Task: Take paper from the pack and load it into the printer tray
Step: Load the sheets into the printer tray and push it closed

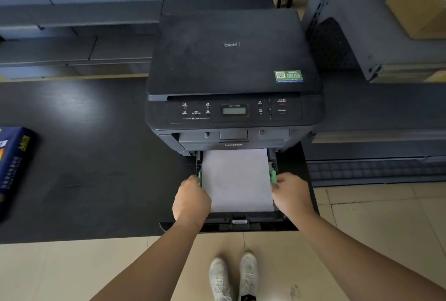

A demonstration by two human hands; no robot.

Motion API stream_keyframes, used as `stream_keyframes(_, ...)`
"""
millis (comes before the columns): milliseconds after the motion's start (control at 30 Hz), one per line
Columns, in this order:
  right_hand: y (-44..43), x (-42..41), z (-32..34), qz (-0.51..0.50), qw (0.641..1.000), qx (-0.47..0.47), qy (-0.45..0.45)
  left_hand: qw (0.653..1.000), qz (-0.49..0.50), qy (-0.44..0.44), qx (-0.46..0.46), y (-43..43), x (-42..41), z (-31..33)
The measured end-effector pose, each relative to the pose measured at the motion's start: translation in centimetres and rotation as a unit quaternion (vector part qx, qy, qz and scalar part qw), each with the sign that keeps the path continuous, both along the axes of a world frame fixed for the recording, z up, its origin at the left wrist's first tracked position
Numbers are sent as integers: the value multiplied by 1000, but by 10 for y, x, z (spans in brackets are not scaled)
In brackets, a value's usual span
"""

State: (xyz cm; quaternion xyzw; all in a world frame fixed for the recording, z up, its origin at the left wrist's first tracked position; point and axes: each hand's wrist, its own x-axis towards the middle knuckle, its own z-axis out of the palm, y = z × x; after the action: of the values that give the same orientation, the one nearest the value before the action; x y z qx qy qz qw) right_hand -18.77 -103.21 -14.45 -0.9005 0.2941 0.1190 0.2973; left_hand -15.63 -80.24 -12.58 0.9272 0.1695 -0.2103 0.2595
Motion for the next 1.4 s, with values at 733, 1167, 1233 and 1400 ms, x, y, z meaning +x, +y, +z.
stream_keyframes(733, -5, -19, -25, 6, 999, -34, 12, 1000, 18, 22, -5, 20, -4, -27)
stream_keyframes(1167, -7, -16, -32, 23, 1000, 6, -3, 999, 27, 28, -30, 16, -7, -37)
stream_keyframes(1233, -7, -17, -30, 17, 1000, 8, -4, 999, 32, 22, -36, 18, -8, -38)
stream_keyframes(1400, -5, -16, -27, 7, 1000, 8, -5, 998, 44, 9, -35, 17, -9, -37)
